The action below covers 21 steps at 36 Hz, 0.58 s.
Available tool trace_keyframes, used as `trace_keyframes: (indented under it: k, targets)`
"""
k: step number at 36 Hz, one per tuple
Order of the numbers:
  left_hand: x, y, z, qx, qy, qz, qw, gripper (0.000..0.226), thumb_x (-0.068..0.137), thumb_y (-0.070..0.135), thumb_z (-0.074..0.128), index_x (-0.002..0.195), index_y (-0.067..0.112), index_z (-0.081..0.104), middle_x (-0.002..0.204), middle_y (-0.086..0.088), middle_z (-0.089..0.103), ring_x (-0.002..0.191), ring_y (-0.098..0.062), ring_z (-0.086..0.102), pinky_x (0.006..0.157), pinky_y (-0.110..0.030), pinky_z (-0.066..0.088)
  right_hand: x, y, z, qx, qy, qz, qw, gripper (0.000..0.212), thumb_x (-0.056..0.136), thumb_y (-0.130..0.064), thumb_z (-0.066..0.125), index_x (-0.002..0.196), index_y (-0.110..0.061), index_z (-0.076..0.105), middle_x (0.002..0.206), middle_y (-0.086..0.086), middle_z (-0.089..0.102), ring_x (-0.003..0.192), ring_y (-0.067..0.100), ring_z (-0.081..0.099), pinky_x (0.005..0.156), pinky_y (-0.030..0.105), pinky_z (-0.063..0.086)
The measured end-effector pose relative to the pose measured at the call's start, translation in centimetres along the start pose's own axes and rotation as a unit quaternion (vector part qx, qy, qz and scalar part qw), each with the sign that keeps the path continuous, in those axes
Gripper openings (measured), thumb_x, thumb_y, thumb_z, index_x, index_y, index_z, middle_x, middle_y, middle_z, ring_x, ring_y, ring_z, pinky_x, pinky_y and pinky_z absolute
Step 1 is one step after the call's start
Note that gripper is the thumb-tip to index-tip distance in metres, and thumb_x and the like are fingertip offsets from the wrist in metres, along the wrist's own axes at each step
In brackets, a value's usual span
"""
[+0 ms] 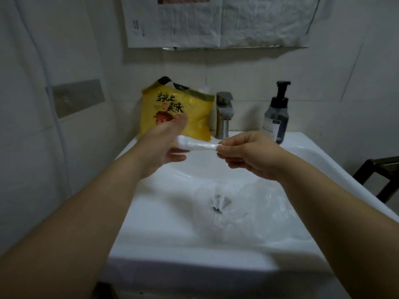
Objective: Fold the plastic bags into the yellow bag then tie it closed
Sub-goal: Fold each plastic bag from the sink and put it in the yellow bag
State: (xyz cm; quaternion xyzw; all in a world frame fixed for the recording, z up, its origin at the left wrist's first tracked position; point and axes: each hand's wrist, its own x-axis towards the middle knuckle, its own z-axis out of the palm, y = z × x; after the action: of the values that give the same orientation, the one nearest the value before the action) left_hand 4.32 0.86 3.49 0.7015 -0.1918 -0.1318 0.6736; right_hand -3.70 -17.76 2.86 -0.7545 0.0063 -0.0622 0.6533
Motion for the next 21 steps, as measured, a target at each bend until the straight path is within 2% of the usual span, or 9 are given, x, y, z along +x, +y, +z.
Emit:
trace_keyframes:
  k: [1,3,5,8,10,12,14,16,21]
  targets:
    - [-0.1,0.2,0.1,0.011,-0.008,0.006,1.0,0.033,0.082,0.042,0.063,0.102,0.016,0.064,0.096,-0.002,0.065,0.073,-0.011,0.069,0.056,-0.02,0.054,0.1,-0.4,0.1,0.001,0.002,-0.002,1.0,0.006,0.086,-0.005,0.065,0.087,-0.002,0.07,0.077,0.012,0.065,0.069,0.017,0.058,0.059,0.02,0.051]
    - [-0.1,0.6,0.1,0.012,0.002,0.02,1.0,0.008,0.085,0.018,0.067,0.09,0.013,0.068,0.085,-0.004,0.067,0.065,-0.007,0.069,0.055,-0.014,0.053,0.5,-1.0,0.1,0.005,0.009,-0.007,1.0,0.006,0.086,-0.004,0.065,0.086,-0.002,0.07,0.076,0.012,0.065,0.072,0.02,0.058,0.058,0.019,0.051]
    - [0.1,0.9,-0.3,-0.018,-0.002,0.024,1.0,0.006,0.084,0.011,0.065,0.088,0.011,0.069,0.082,-0.005,0.068,0.065,-0.006,0.069,0.057,-0.012,0.052,0.9,-1.4,0.1,0.005,0.016,-0.011,1.0,0.006,0.086,-0.004,0.065,0.084,-0.003,0.07,0.074,0.012,0.064,0.073,0.022,0.057,0.059,0.021,0.051]
    - [0.7,2.0,-1.2,-0.01,-0.007,0.045,0.999,0.013,0.084,0.006,0.065,0.096,0.007,0.069,0.08,-0.007,0.067,0.064,-0.005,0.068,0.058,-0.011,0.052,1.9,-2.5,-0.1,-0.009,0.014,-0.016,1.0,0.006,0.086,-0.004,0.065,0.084,-0.002,0.07,0.075,0.014,0.062,0.072,0.024,0.053,0.067,0.03,0.046]
    - [1.3,3.0,-1.7,0.045,0.018,0.074,0.996,0.015,0.087,0.003,0.064,0.101,0.004,0.068,0.074,-0.008,0.067,0.059,-0.005,0.064,0.057,-0.012,0.053,2.9,-3.4,-0.1,-0.017,0.006,-0.025,1.0,0.007,0.087,-0.005,0.064,0.088,-0.001,0.07,0.075,0.013,0.063,0.07,0.021,0.055,0.064,0.026,0.048]
    - [2.0,3.9,-2.0,0.091,0.05,0.102,0.989,0.009,0.088,0.003,0.064,0.095,0.006,0.069,0.063,-0.005,0.068,0.053,-0.008,0.062,0.057,-0.014,0.054,3.9,-4.1,-0.1,-0.024,0.007,-0.033,0.999,0.007,0.087,-0.005,0.065,0.09,-0.001,0.07,0.075,0.011,0.064,0.069,0.019,0.056,0.06,0.022,0.05]
    - [2.8,4.7,-2.1,0.115,0.078,0.128,0.982,0.01,0.088,0.003,0.066,0.086,0.013,0.069,0.053,0.003,0.066,0.047,-0.005,0.06,0.056,-0.016,0.053,5.1,-4.7,-0.2,-0.026,0.016,-0.038,0.999,0.007,0.086,-0.007,0.067,0.088,-0.002,0.071,0.075,0.012,0.063,0.069,0.021,0.055,0.065,0.027,0.048]
    - [3.9,5.4,-2.2,0.126,0.097,0.151,0.976,0.013,0.087,0.005,0.067,0.082,0.016,0.069,0.052,0.005,0.066,0.047,-0.003,0.061,0.056,-0.015,0.055,6.1,-5.2,-0.3,-0.025,0.018,-0.043,0.999,0.007,0.086,-0.009,0.067,0.086,-0.004,0.072,0.073,0.014,0.06,0.068,0.026,0.049,0.069,0.034,0.042]
    - [7.6,6.5,-2.6,0.123,0.098,0.155,0.975,0.013,0.092,0.009,0.064,0.089,0.018,0.072,0.059,0.006,0.069,0.059,-0.003,0.064,0.066,-0.014,0.055,9.3,-6.5,-1.4,-0.02,0.059,-0.062,0.996,0.007,0.089,-0.007,0.063,0.092,-0.008,0.07,0.068,0.003,0.065,0.063,0.014,0.054,0.059,0.024,0.049]
